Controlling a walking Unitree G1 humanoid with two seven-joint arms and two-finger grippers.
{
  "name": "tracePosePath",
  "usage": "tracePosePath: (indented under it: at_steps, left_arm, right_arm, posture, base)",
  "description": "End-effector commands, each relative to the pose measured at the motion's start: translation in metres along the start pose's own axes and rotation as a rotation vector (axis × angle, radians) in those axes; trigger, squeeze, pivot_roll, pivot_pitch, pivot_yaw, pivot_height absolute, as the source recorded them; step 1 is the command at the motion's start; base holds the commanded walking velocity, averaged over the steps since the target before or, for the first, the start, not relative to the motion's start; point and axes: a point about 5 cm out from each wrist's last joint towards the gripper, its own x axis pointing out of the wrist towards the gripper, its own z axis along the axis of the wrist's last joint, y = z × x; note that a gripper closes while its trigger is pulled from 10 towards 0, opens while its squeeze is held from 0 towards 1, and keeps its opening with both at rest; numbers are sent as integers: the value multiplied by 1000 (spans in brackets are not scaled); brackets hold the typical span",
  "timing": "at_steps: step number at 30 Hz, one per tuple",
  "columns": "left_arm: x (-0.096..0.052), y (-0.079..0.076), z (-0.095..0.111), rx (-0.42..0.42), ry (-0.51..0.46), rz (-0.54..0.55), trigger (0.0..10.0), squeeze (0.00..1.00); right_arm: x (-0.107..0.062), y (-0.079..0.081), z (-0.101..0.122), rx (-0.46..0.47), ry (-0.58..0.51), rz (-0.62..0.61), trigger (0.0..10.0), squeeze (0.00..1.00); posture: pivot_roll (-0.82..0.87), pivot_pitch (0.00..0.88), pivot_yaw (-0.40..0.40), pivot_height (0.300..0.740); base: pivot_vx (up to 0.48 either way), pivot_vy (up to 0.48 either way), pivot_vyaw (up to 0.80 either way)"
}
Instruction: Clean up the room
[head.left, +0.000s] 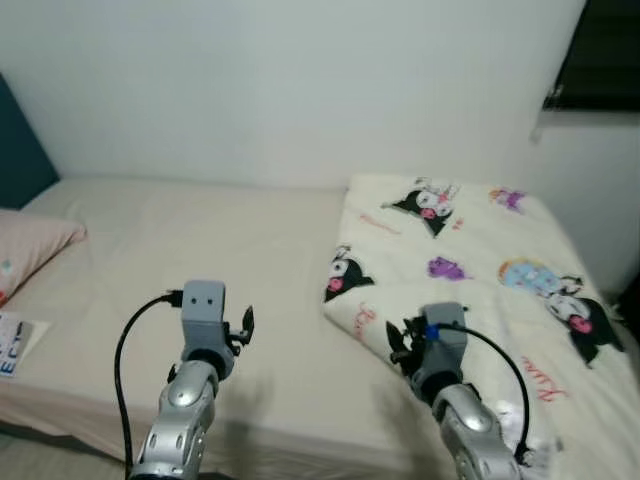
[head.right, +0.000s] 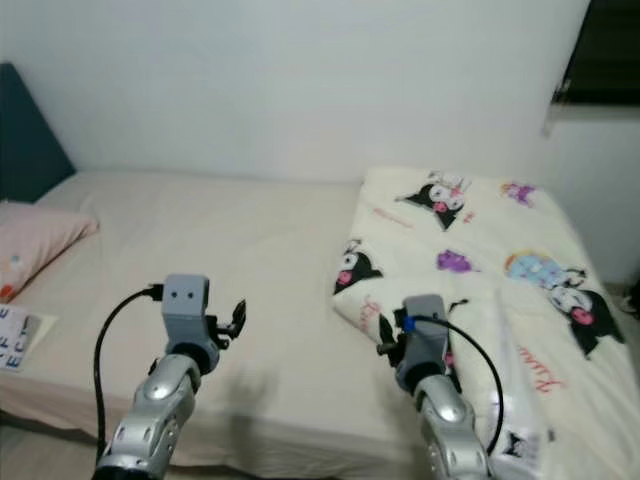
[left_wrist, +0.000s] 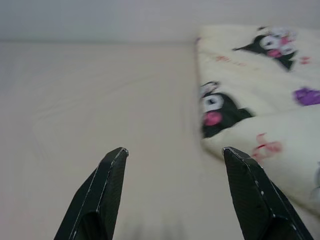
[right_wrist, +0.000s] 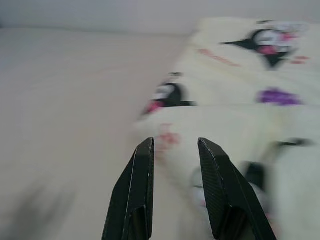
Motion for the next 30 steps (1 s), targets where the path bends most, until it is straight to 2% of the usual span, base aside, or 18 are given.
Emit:
tracePosePath:
  at_steps: [1, 4, 15, 16, 21, 22, 24, 25, 30]
  left_arm:
    - [-1, 4, -2, -2, 18, 6, 10000, 0]
    - [0, 2, -3, -9, 44, -21, 10000, 0]
    - [-1, -4, -3, -12, 38, -51, 10000, 0]
    - [-1, -6, -1, -1, 19, -66, 10000, 0]
    - [-2, -7, -1, 3, 12, -68, 10000, 0]
    - [-4, -7, -2, 8, 8, -74, 10000, 0]
    - [-4, -7, -2, 8, 8, -74, 10000, 0]
    - [-6, -6, -3, 9, 10, -78, 10000, 0]
    - [-7, -6, -5, 9, 22, -85, 10000, 0]
  right_arm:
    - [0, 5, 0, 19, -10, 8, 10000, 0]
    - [-1, 4, 0, 21, -11, 4, 10000, 0]
    - [-3, 2, 1, 26, -22, -8, 10000, 0]
    - [-4, -3, 2, 11, -34, -47, 10000, 0]
    - [-4, -8, 2, -1, -37, -87, 10000, 0]
    - [-6, -18, 3, -15, -43, -160, 10000, 0]
    - [-6, -18, 3, -15, -43, -160, 10000, 0]
    - [-7, -24, 3, -13, -39, -196, 10000, 0]
    - [-8, -32, 4, -31, -31, -229, 10000, 0]
  posture:
    - [3, 0, 11, 710]
    - [3, 0, 12, 710]
    - [-3, 0, 17, 710]
    - [-4, 0, 17, 710]
    - [-3, 0, 17, 710]
    - [-4, 0, 18, 710]
    - [-4, 0, 18, 710]
    - [-6, 0, 20, 710]
    - [-10, 0, 23, 710]
  base:
    - [0, 0, 0]
    - [0, 0, 0]
    - [0, 480, 0]
    - [0, 0, 0]
    - [0, 0, 0]
    - [0, 0, 0]
    - [0, 0, 0]
    - [0, 0, 0]
    - [0, 0, 0]
